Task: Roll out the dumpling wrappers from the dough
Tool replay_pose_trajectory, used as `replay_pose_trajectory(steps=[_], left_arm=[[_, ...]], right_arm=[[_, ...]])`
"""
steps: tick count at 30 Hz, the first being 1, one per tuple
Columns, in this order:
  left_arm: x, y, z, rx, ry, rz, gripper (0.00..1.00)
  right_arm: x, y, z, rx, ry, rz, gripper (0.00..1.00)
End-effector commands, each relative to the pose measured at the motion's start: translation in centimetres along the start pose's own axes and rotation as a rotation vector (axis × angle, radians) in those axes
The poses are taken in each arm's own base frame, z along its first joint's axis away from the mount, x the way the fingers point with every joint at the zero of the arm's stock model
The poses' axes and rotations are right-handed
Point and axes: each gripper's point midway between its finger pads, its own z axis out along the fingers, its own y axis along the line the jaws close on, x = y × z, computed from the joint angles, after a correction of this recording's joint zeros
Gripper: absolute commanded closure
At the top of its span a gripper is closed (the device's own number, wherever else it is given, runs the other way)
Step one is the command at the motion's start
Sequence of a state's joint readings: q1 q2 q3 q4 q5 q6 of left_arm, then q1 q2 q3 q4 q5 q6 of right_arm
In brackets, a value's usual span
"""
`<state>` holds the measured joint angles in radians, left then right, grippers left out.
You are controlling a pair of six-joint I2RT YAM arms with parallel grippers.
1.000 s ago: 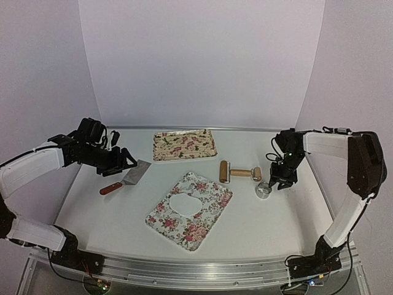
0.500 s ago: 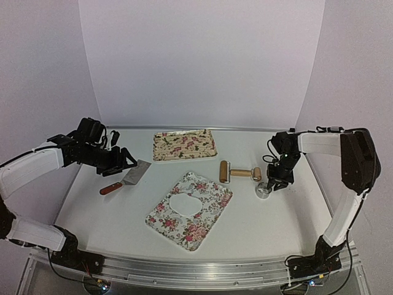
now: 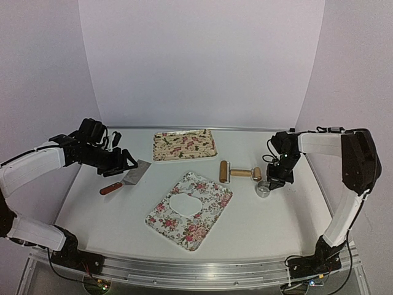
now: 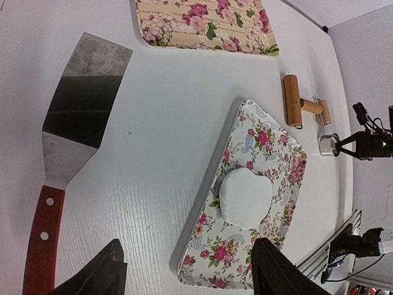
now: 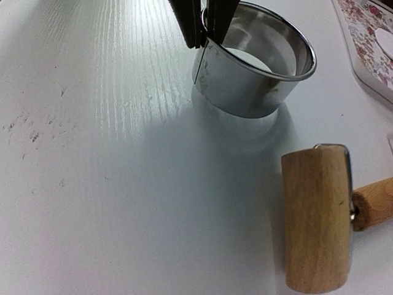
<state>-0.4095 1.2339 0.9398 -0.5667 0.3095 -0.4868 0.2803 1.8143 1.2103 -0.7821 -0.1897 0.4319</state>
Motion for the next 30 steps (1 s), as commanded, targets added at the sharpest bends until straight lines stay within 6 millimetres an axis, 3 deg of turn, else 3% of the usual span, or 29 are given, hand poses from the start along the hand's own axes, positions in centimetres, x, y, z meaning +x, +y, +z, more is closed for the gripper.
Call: replay_pose_trajectory(steps=[1, 7, 13, 17, 24, 27, 30], left_arm=[[-0.7, -1.2, -0.1, 0.043, -0.006, 0.044, 0.33], [-0.6, -3.1, 0.7, 0.051, 0.030, 0.086, 0.34], [0.2, -7.9, 2.7, 0.127, 0.099, 0.161, 0.35], [0.4, -9.8, 3.1, 0.202, 0.119, 0.178, 0.36], [2.1, -9.4, 4.4, 0.238, 0.192, 0.239, 0.36], [1.8, -9.1, 4.6, 0.223, 0.208, 0.267, 0.38], [1.8, -8.9, 4.8, 0.249, 0.216, 0.262, 0.42]], right_arm=[[0.0, 0.8, -4.3, -0.019, -0.101, -0.025, 1.00], [2.2, 4.2, -7.7, -0.052, -0.156, -0.063, 1.00], [4.8, 10.3, -8.5, -0.096, -0.167, -0.105, 1.00], [6.1, 16.0, -7.2, -0.110, -0.145, -0.174, 1.00], [9.2, 27.9, -4.4, -0.191, -0.111, -0.312, 1.00], [10.3, 30.7, -2.9, -0.203, -0.094, -0.325, 1.00], [10.6, 31.1, -2.0, -0.158, -0.087, -0.332, 1.00]])
